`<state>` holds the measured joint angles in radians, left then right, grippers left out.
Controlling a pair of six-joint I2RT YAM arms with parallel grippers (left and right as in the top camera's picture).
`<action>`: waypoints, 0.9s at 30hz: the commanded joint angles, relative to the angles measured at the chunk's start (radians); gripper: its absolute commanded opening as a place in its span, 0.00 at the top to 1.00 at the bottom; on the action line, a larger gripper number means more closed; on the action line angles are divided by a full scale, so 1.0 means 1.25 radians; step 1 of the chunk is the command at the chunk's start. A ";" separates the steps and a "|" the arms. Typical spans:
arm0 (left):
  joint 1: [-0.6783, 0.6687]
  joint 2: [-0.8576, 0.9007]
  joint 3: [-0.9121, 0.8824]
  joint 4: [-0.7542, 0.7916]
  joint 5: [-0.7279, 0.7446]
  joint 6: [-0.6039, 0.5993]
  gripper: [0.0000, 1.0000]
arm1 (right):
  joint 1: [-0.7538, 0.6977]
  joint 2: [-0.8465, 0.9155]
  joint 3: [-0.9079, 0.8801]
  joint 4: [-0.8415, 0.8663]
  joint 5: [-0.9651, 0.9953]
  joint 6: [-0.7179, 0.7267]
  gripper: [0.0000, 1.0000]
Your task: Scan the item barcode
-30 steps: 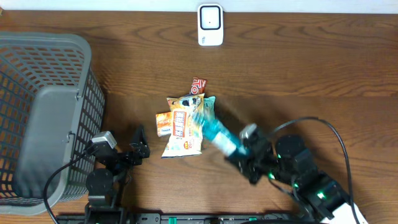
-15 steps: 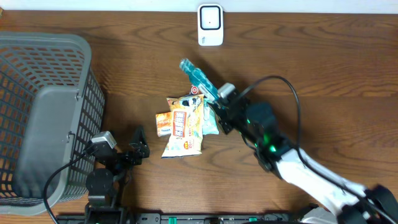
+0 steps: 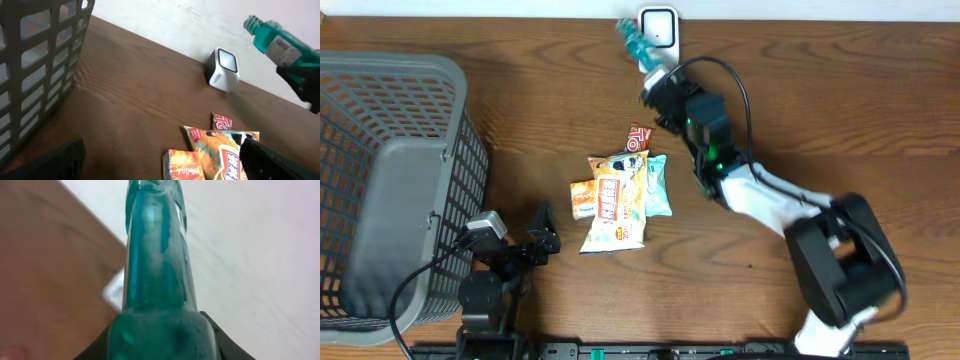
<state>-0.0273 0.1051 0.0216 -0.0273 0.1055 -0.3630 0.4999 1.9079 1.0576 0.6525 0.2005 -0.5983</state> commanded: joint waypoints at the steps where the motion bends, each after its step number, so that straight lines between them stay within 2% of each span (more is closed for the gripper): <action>1: 0.004 0.000 -0.014 -0.026 0.007 -0.007 0.02 | -0.029 0.073 0.090 0.070 0.081 -0.074 0.99; 8: 0.004 0.000 -0.014 -0.026 0.007 -0.007 0.02 | -0.034 0.258 0.306 0.074 0.145 -0.120 0.99; 15: 0.004 0.000 -0.014 -0.026 0.007 -0.007 0.02 | -0.037 0.385 0.444 0.074 0.277 -0.239 0.99; 21: 0.004 0.000 -0.014 -0.026 0.007 -0.007 0.02 | -0.038 0.391 0.459 0.077 0.356 -0.210 0.99; 27: 0.004 0.000 -0.014 -0.026 0.007 -0.007 0.02 | -0.067 0.367 0.470 0.077 0.576 -0.219 0.99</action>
<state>-0.0269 0.1051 0.0216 -0.0273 0.1055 -0.3630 0.4534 2.4149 1.5948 0.7238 0.6903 -0.8680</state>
